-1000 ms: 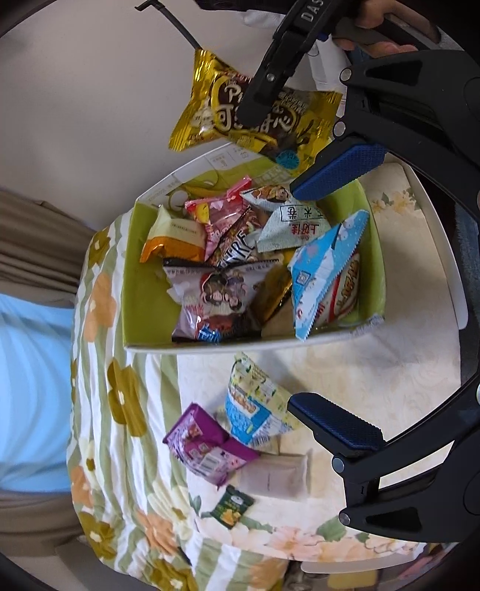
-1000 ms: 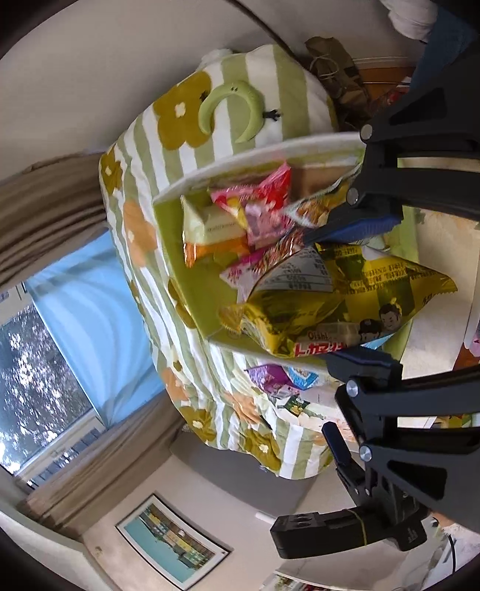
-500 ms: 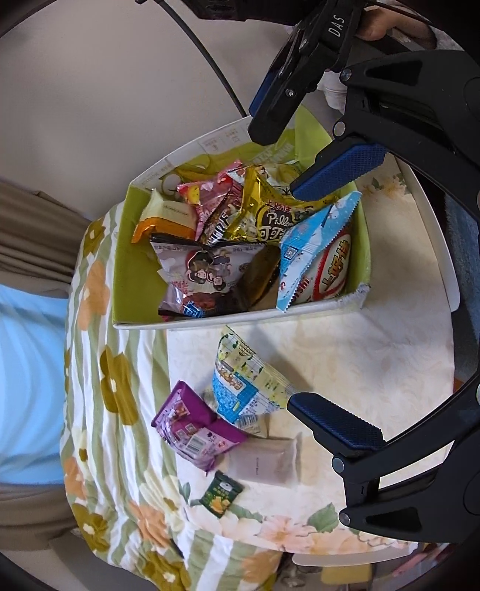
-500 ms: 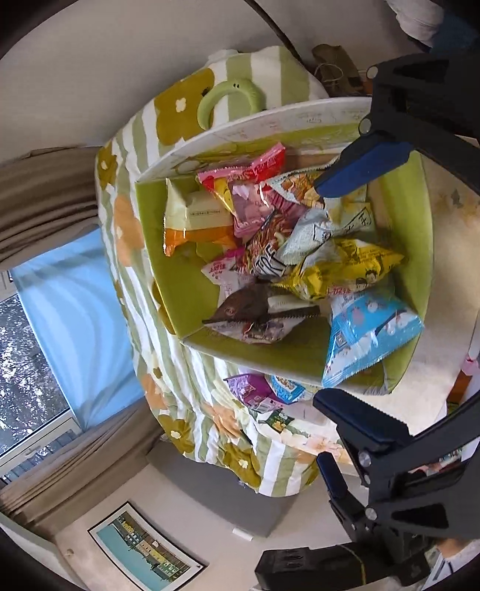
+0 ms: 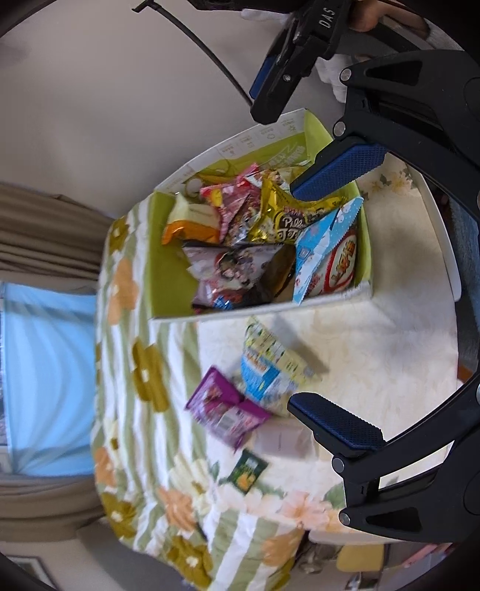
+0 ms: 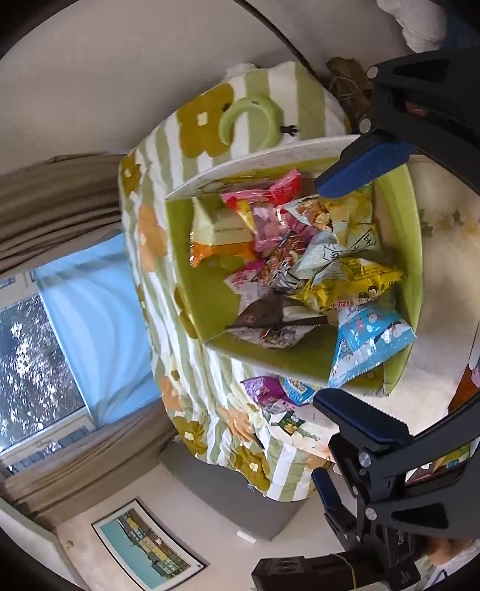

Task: Organize snacks
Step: 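Move both tools back over the remaining snacks on the table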

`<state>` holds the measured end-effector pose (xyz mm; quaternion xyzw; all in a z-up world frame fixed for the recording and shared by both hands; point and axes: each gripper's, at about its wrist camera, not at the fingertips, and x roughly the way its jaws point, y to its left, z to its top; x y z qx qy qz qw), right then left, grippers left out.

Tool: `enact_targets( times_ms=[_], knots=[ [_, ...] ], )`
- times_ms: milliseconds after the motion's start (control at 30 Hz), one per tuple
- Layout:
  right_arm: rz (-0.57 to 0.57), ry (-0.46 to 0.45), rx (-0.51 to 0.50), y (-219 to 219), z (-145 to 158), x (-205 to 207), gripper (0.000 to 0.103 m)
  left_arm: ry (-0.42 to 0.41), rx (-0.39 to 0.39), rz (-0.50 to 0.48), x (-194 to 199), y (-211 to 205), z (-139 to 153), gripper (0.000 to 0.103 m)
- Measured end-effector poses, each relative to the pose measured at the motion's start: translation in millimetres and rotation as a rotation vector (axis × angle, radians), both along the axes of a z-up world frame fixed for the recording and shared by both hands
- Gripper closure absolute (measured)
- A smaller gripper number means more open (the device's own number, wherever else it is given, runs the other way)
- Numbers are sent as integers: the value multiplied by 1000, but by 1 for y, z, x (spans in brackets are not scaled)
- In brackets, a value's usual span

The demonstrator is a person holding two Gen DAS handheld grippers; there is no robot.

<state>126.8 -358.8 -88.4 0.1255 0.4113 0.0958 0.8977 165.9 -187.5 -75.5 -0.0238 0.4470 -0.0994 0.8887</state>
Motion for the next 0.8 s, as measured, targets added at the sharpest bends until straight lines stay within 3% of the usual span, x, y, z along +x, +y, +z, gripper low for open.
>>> enact_targets(
  times_ms=[400,600,800],
  knots=[
    [68,-82,-26,35,28,-11,0,-109,55,212,-49,76,41,0],
    [124,-97,-28,69,30,-1,0,-100,33,308,-55,129,36,1],
    [149,-104,-27,113,25,14,0,-77,22,311,-36,176,24,1]
  ],
)
